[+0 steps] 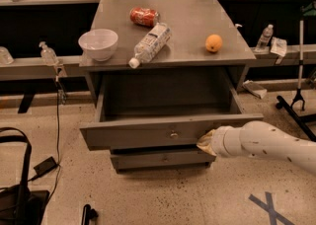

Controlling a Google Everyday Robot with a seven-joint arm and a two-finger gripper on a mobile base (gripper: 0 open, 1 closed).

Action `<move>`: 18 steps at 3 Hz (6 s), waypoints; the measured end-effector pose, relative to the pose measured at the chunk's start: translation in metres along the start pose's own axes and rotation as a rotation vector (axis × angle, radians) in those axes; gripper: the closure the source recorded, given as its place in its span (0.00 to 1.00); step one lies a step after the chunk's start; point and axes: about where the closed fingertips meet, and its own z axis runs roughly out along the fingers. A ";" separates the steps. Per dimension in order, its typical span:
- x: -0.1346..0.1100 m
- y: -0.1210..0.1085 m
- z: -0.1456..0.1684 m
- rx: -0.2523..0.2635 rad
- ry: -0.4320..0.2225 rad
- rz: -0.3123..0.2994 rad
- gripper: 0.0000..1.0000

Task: Close top drawer

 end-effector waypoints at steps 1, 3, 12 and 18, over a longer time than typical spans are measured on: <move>0.000 -0.019 0.018 0.073 -0.067 -0.031 1.00; -0.011 -0.063 0.040 0.177 -0.139 -0.067 1.00; -0.039 -0.067 0.047 -0.005 -0.380 -0.007 0.30; -0.061 -0.033 0.041 -0.150 -0.612 -0.165 0.00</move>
Offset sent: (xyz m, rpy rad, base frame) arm 0.0862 -0.0097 -0.0016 0.0460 -0.2842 -0.0173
